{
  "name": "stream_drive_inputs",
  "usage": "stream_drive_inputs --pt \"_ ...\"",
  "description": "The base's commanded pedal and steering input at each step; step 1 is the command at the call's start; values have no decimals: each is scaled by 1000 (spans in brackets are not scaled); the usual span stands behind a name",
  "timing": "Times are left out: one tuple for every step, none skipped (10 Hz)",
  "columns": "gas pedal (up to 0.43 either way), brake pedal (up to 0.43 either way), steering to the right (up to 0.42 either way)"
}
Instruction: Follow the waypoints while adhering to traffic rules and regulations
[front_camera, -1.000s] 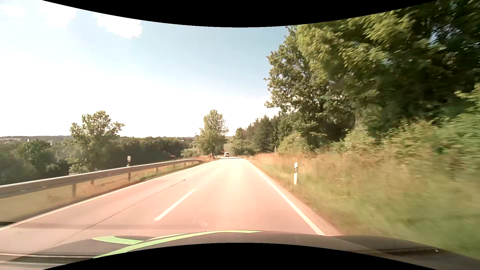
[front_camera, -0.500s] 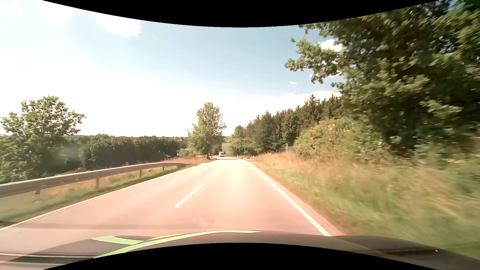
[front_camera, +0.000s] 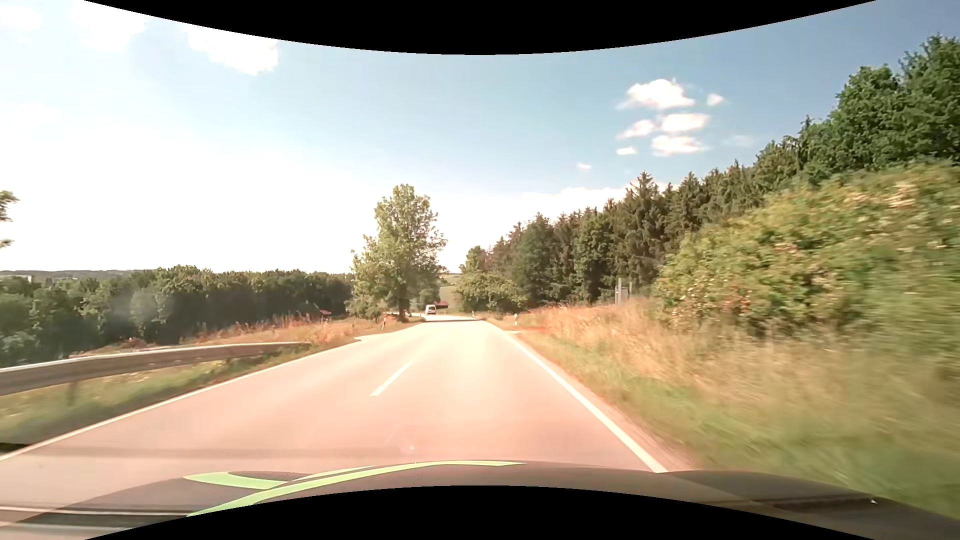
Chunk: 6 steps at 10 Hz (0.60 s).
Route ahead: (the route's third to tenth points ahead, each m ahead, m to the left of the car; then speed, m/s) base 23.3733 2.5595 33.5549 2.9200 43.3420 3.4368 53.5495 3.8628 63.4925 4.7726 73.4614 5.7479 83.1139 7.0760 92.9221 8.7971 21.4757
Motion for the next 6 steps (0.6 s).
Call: stream_drive_inputs --pt "0 0 1" --pt "0 0 0" --pt "0 0 0" --pt "0 0 0" --pt "0 0 0" --pt "0 0 0"
